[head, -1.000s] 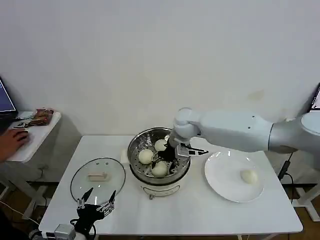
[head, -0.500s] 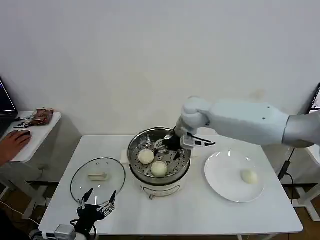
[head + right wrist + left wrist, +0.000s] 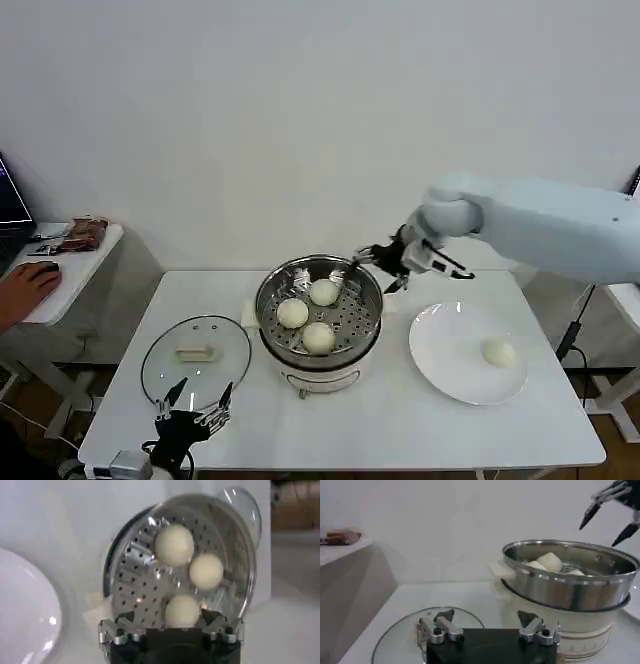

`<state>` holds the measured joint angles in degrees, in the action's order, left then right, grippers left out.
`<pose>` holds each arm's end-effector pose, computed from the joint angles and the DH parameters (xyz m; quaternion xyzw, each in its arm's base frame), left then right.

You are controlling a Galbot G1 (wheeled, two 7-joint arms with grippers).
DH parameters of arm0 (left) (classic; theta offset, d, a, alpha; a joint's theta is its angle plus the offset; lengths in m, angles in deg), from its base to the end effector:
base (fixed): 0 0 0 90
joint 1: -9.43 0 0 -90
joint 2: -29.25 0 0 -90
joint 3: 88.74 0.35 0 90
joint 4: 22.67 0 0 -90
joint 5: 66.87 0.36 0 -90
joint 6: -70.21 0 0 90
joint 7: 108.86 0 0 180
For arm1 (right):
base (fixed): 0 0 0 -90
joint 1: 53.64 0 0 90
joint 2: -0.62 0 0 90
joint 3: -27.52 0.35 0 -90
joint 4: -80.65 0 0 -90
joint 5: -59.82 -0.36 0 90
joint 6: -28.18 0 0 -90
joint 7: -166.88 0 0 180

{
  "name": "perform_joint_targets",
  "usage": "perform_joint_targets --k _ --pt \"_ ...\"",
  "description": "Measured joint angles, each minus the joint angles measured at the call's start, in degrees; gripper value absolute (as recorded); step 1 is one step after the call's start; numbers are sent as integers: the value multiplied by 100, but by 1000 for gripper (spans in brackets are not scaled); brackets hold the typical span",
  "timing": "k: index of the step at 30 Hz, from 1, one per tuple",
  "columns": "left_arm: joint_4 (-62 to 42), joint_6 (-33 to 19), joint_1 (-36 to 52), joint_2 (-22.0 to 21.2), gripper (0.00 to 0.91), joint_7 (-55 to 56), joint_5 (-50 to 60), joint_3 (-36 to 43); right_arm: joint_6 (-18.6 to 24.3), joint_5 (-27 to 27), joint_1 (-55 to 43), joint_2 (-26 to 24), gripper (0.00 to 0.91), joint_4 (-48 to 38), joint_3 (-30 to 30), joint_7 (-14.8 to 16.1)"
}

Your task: Take steamed baozi put them in steamer then cover it.

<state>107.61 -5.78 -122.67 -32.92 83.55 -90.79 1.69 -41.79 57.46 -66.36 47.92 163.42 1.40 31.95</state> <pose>0.1336 0.0529 -0.2618 -0.0502 -0.9843 -0.0109 0.1691 0.5301 -0.0324 -0.0415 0.5990 -0.3366 0.7259 0.0320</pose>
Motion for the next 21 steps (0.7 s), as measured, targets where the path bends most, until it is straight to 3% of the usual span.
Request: perform_joint_targets --k 11,21 --pt "-23 3 -16 16 907 0 -3 17 -847 -670 -96 -1059 907 -68 -511 127" --pt "6 5 -50 -13 907 5 -2 2 -1193 -972 181 -1632 907 -376 -687 463"
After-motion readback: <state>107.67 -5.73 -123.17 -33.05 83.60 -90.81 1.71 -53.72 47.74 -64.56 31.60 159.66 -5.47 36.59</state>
